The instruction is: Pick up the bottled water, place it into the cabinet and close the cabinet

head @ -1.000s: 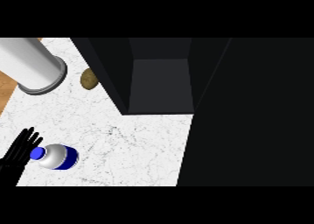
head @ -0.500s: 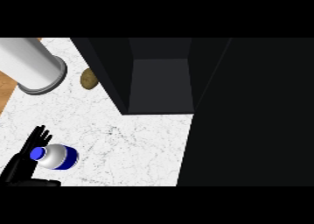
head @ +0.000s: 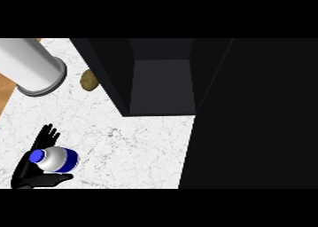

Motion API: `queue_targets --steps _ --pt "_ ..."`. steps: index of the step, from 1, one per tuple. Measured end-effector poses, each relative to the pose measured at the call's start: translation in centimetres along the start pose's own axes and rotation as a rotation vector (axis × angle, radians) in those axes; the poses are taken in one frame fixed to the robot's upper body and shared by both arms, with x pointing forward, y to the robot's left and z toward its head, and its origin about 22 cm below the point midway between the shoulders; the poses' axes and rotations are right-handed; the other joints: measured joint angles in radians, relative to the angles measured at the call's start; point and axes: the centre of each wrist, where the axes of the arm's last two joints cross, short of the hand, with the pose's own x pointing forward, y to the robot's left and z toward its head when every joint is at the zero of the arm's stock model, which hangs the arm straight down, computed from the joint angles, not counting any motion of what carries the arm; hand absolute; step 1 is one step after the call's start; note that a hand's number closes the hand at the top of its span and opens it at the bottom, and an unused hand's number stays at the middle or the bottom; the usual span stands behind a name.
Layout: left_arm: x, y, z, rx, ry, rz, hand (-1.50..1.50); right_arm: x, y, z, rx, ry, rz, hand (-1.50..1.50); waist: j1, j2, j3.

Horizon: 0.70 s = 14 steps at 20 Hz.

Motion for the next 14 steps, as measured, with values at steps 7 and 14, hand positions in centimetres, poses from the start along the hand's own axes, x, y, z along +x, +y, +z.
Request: queue_targets --steps 7,14 --pt "-0.5 -1.4 -1.4 0.005 -0.040 0.039 1.50 0.0 -0.2 0.0 0.004 -0.006 0.019 -1.50 -0.001 0.000 0.000" --pt "0.4 -2.1 -3.1 -0.091 -0.094 -0.015 1.50 0.0 -0.1 -0.2 -0.002 -0.009 0.009 -1.50 0.002 -0.003 0.003"
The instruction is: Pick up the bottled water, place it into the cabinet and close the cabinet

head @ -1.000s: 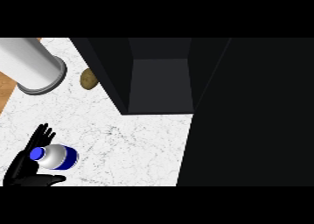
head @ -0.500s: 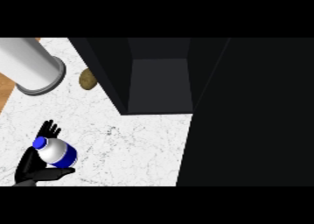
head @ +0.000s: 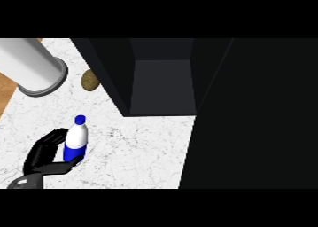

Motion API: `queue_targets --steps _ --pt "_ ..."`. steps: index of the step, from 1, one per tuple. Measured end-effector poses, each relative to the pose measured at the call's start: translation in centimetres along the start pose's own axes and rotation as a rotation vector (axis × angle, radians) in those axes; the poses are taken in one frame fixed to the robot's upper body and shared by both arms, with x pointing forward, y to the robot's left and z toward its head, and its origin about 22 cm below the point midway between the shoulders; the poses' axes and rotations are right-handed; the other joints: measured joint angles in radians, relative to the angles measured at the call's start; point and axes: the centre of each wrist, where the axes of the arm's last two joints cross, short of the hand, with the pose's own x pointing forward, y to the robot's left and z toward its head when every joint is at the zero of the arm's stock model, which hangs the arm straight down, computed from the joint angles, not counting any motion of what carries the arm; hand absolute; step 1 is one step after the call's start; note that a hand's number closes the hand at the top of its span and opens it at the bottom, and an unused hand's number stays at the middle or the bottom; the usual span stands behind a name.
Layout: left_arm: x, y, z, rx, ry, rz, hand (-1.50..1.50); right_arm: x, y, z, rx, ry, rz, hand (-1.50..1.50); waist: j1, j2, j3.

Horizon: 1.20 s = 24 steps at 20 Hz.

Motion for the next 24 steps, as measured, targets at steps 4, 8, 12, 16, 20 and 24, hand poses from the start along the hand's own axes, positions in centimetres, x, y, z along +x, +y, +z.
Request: queue_targets --steps 4,8,12,16,20,24 --pt "0.0 -1.5 -0.9 -0.046 -0.079 -0.098 1.50 -0.1 0.0 0.0 0.000 0.003 0.003 -1.50 0.001 0.000 0.000" --pt "-0.1 -3.6 -1.7 -0.057 -0.146 -0.133 1.50 -0.2 -0.1 0.3 -0.005 0.012 0.010 -1.50 0.006 -0.002 0.000" --pt "-0.1 -8.7 -4.6 -0.039 -0.225 -0.120 1.50 -0.3 -0.1 0.4 -0.006 0.010 0.008 -1.50 0.005 -0.002 0.000" --pt "0.3 -12.9 -6.3 -0.037 -0.260 -0.074 1.50 -0.2 0.1 0.3 -0.011 0.014 -0.001 -1.50 0.006 -0.003 0.000" --pt "1.8 -15.9 -7.9 -0.036 -0.276 -0.014 1.50 -0.1 0.4 0.2 -0.005 0.015 -0.011 -1.50 0.007 -0.003 0.000" --pt "3.9 -18.4 -9.2 -0.051 -0.270 0.051 1.50 -0.3 0.0 0.3 -0.010 0.009 0.006 -1.50 0.007 -0.003 0.000"
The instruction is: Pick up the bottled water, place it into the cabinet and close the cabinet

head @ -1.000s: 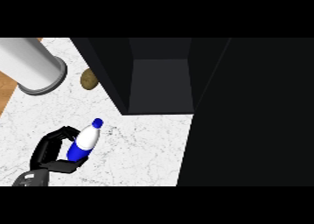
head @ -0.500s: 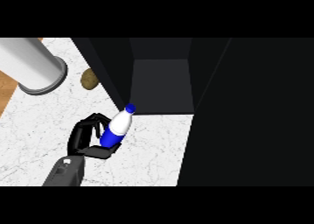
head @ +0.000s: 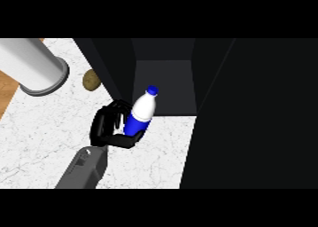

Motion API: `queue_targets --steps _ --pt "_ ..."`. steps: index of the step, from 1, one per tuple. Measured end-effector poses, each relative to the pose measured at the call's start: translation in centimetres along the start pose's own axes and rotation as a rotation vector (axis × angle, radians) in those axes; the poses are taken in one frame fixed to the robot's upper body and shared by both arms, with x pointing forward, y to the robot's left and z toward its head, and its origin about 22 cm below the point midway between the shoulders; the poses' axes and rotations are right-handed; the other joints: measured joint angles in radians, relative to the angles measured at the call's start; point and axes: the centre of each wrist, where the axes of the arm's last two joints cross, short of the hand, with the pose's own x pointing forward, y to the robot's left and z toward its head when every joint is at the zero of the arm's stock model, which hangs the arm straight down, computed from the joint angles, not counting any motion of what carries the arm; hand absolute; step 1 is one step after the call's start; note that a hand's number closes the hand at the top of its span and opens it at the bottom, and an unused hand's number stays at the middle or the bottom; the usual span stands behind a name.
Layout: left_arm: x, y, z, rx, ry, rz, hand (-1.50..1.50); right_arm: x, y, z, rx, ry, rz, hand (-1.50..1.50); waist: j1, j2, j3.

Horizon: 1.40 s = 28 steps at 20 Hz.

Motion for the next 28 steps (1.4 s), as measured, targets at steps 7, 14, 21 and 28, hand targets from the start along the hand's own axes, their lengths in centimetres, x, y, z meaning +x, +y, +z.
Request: queue_targets --steps 7,14,21,28 --pt "3.2 -3.8 -2.3 0.010 0.028 0.036 1.50 0.1 0.2 0.2 -0.007 0.008 -0.017 -1.50 0.002 0.001 0.000" --pt "6.0 -7.9 -5.6 0.010 0.018 0.024 1.50 -0.2 0.1 0.7 -0.009 0.005 -0.010 -1.50 -0.006 0.003 0.000" --pt "7.0 -10.5 -8.8 0.041 0.054 -0.046 1.50 -0.3 -0.4 1.1 -0.006 0.002 0.009 -1.50 -0.016 0.005 0.000" --pt "6.3 -10.6 -10.7 0.109 0.121 -0.050 1.50 -0.4 -0.9 1.2 -0.011 -0.004 0.016 -1.50 -0.023 0.009 0.000"
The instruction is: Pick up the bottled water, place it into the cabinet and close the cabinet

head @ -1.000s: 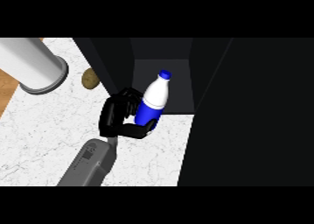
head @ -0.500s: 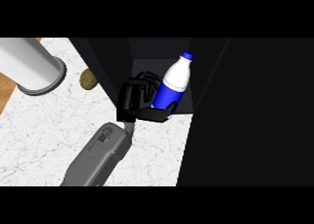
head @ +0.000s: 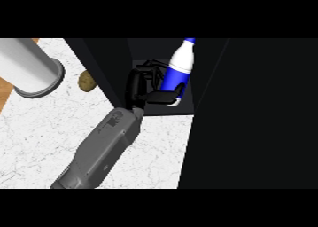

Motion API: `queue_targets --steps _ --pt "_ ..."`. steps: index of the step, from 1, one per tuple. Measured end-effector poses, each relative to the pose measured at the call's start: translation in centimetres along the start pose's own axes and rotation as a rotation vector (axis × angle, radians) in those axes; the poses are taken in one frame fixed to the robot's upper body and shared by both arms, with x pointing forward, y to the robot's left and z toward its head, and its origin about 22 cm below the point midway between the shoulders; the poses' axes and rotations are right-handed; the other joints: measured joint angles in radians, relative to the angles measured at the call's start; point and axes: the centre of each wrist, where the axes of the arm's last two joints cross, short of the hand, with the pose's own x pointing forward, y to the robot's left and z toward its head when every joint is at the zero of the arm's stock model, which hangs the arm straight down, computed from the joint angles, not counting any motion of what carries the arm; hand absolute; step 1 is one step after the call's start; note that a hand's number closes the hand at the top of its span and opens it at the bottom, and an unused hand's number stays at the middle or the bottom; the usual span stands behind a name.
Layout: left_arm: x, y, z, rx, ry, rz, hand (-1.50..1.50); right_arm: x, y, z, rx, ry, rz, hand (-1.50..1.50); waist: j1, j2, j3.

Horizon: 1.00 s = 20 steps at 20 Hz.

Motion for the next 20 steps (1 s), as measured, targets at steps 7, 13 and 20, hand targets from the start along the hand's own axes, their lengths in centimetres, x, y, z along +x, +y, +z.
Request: queue_targets --steps 7,13,20 --pt "-0.6 0.4 -2.0 0.082 0.019 -0.073 1.50 -0.2 -0.6 0.6 -0.008 0.004 0.014 -1.50 -0.009 0.003 0.000" --pt "-1.0 1.3 -3.3 0.149 0.007 -0.167 1.50 -0.3 -0.9 0.5 -0.001 -0.010 0.023 -1.50 -0.016 0.007 0.000" --pt "-1.6 2.2 -3.9 0.194 -0.015 -0.249 1.50 -0.5 -1.2 0.9 0.017 -0.013 0.031 -1.50 -0.030 0.013 0.000"
